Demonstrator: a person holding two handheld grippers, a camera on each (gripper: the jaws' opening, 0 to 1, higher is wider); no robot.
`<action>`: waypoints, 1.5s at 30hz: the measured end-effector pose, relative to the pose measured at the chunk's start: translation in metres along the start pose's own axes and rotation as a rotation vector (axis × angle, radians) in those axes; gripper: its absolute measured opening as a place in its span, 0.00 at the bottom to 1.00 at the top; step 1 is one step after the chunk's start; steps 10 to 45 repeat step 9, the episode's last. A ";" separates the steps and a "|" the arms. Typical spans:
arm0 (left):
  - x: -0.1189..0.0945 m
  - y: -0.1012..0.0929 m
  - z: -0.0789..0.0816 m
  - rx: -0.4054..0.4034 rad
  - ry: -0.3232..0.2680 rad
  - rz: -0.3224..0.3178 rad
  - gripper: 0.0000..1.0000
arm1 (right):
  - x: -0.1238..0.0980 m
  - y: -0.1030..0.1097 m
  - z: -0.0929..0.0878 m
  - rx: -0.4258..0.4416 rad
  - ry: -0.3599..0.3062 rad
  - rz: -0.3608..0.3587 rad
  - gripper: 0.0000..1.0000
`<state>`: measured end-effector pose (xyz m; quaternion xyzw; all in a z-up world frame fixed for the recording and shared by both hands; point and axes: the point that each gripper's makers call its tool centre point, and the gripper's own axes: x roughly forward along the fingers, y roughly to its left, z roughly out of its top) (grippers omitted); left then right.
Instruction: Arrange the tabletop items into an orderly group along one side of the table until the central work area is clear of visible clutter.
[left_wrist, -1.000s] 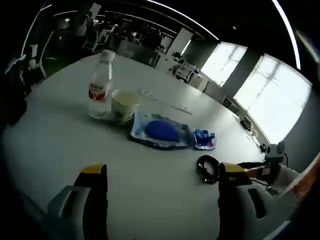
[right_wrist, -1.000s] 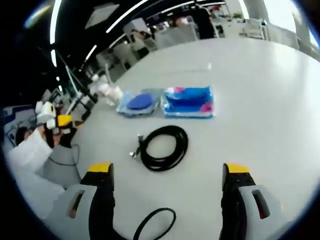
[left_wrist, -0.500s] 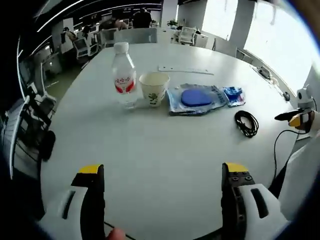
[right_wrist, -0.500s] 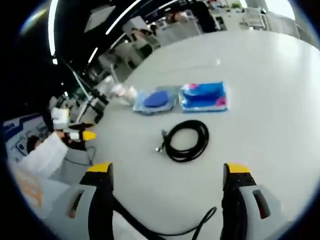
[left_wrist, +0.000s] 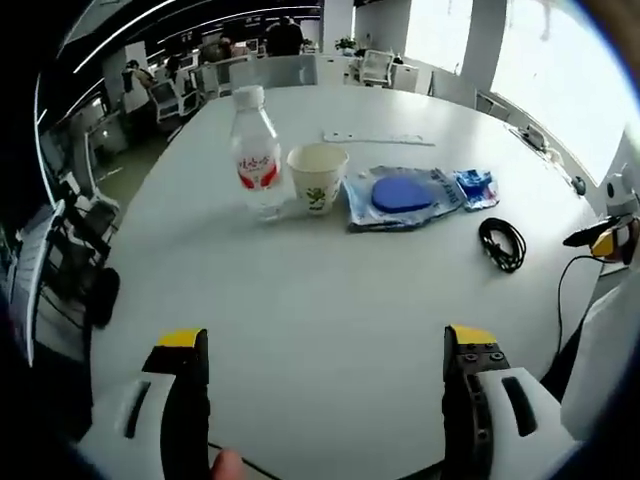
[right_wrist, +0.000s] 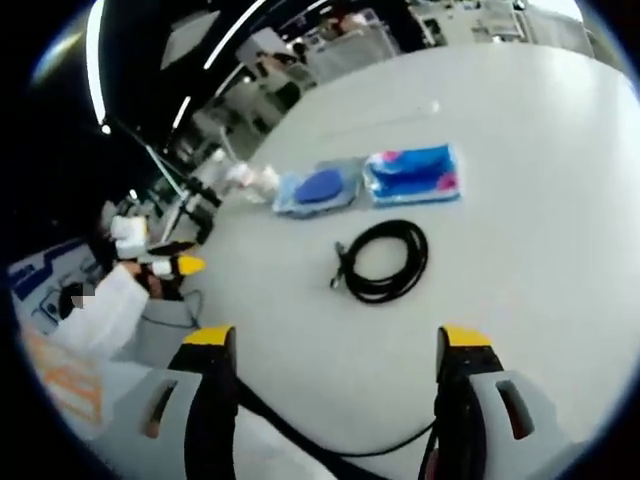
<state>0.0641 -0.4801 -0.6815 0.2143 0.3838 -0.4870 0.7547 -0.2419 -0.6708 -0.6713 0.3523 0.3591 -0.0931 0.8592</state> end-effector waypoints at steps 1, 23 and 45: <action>0.000 -0.001 0.000 -0.001 0.001 -0.003 1.00 | 0.000 0.000 0.000 0.003 0.000 -0.002 0.80; -0.002 0.005 -0.007 -0.019 0.008 0.007 1.00 | -0.004 0.000 -0.002 0.021 -0.008 -0.004 0.80; -0.002 0.005 -0.007 -0.019 0.008 0.007 1.00 | -0.004 0.000 -0.002 0.021 -0.008 -0.004 0.80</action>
